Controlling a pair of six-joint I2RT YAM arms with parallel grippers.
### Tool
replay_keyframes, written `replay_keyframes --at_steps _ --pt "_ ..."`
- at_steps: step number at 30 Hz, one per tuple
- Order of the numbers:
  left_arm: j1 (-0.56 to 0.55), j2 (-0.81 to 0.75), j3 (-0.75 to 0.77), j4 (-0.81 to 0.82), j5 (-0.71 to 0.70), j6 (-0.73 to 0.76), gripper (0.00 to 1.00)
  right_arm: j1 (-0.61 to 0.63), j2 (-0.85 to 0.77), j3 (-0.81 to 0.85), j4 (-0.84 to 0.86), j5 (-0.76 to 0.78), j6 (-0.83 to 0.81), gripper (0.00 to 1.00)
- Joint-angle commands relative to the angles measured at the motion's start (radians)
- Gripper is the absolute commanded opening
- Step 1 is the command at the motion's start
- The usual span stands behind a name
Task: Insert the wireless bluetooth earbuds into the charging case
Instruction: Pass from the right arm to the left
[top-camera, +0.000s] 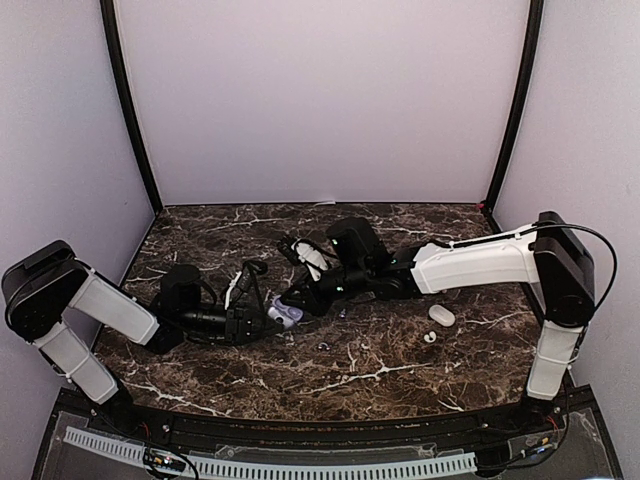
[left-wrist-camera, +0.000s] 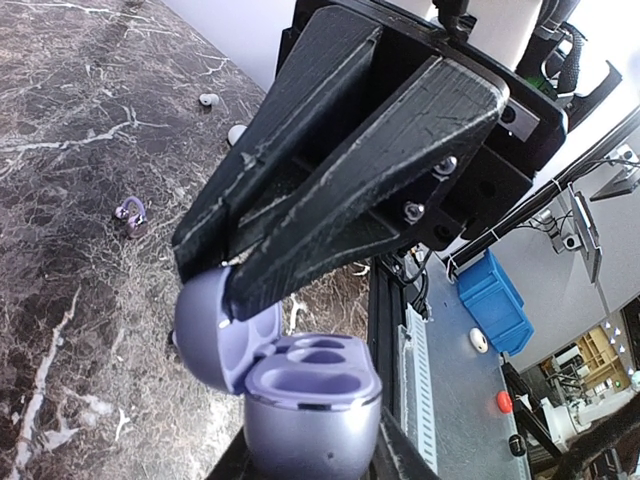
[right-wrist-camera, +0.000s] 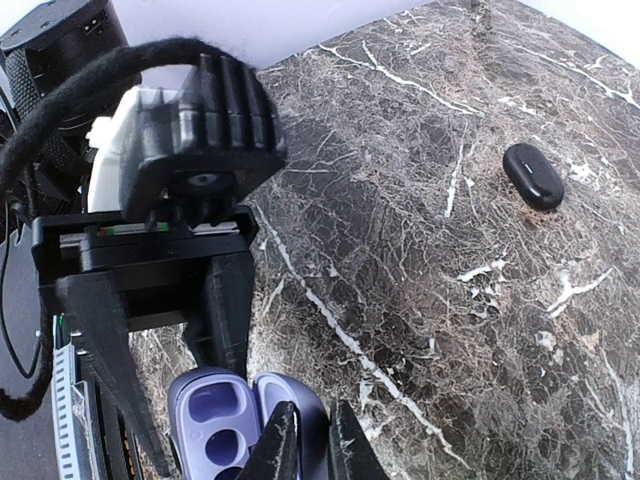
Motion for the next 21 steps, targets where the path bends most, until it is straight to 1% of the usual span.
replay_keyframes --at_steps 1,2,3,4,6,8,10,15,16,19,21 --pt "0.0 0.003 -0.006 0.013 0.017 0.0 0.52 0.008 -0.016 0.005 0.049 -0.005 -0.005 0.11" --pt "-0.002 0.001 -0.007 0.017 0.017 -0.001 0.59 0.008 -0.018 0.003 0.051 -0.006 -0.005 0.11" --pt "-0.001 -0.001 -0.008 0.018 0.015 -0.001 0.63 0.008 -0.019 0.004 0.052 -0.009 -0.005 0.11" --pt "-0.001 -0.002 -0.007 0.018 0.014 -0.002 0.64 0.008 -0.019 0.004 0.052 -0.01 -0.005 0.11" --pt "-0.001 -0.005 -0.006 0.017 0.012 0.0 0.64 0.008 -0.016 0.004 0.053 -0.014 -0.005 0.11" --pt "-0.002 -0.004 -0.003 0.017 0.013 0.001 0.59 0.008 -0.015 0.005 0.052 -0.016 -0.005 0.11" --pt "-0.002 -0.001 -0.002 0.02 0.013 -0.001 0.58 0.009 -0.012 0.006 0.054 -0.022 -0.005 0.11" --pt "-0.002 -0.001 -0.008 0.038 0.013 -0.002 0.63 0.011 -0.008 0.009 0.055 -0.033 -0.005 0.11" --pt "-0.001 -0.006 -0.009 0.037 0.013 0.0 0.61 0.011 -0.006 0.009 0.056 -0.035 -0.005 0.11" --pt "-0.001 -0.01 -0.006 0.032 0.016 0.003 0.49 0.013 -0.006 0.009 0.055 -0.036 -0.006 0.11" --pt "-0.002 -0.009 -0.005 0.029 0.017 0.004 0.42 0.013 -0.006 0.009 0.054 -0.034 -0.006 0.11"
